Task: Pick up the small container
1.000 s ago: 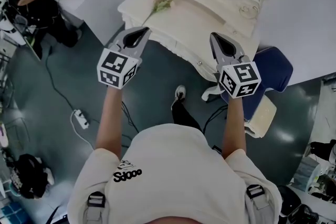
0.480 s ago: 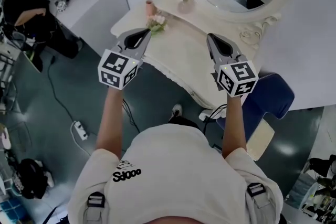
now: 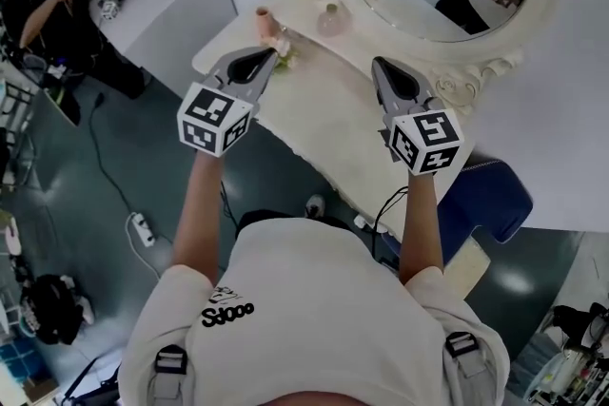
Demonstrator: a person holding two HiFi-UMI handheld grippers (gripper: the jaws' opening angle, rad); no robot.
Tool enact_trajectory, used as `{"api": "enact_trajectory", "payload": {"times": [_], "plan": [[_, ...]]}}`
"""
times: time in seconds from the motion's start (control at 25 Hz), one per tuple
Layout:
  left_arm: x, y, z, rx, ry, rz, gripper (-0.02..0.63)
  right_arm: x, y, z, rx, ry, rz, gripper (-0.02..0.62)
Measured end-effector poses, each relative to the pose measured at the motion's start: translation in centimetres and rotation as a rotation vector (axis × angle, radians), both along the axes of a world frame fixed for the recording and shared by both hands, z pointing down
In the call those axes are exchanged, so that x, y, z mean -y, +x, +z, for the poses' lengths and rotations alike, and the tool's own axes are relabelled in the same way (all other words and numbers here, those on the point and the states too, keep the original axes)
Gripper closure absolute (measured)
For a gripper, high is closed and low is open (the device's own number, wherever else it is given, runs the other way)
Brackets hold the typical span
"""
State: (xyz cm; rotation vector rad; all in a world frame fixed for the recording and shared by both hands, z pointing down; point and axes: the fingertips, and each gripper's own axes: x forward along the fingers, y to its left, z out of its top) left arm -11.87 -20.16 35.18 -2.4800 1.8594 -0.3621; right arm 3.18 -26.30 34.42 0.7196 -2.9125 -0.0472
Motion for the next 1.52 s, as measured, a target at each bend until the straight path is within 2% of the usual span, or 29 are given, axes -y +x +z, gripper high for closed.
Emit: {"api": "enact_trajectory", "payload": {"times": [0.2, 0.52, 0.8, 1.12, 1.24, 1.44, 1.52], "plan": [[2.9, 0.3, 0.4, -0.005, -0.018, 0.011, 0.588, 2.7, 0.6, 0.6, -0.018, -0.015, 0.026, 0.594], [8.4, 0.3, 2.5, -0.022, -0.055, 0.069, 0.588, 6.7, 1.5, 3.2, -0.069, -0.053, 0.16, 0.594], [13.7, -1.0, 5.0, -0.034, -0.117, 0.179, 0.586, 8.7, 0.5, 5.1, -0.09, -0.111, 0.261, 0.594], [20.7, -2.3, 8.5, -0.047, -0.194, 0.334, 0.52, 11.2, -1.2, 7.1, -0.129, -0.178, 0.404, 0.594], [23.1, -2.6, 10.0, -0.071, -0.204, 0.367, 0.501, 11.8, -1.4, 7.9, -0.142, -0.205, 0.457, 0.592], [26.3, -2.4, 12.9, -0.091, -0.239, 0.425, 0.424, 12.6, -1.6, 9.1, -0.153, -0.253, 0.53, 0.594], [27.4, -2.0, 13.8, -0.098, -0.246, 0.452, 0.413, 12.8, -1.7, 9.6, -0.159, -0.266, 0.548, 0.592]]}}
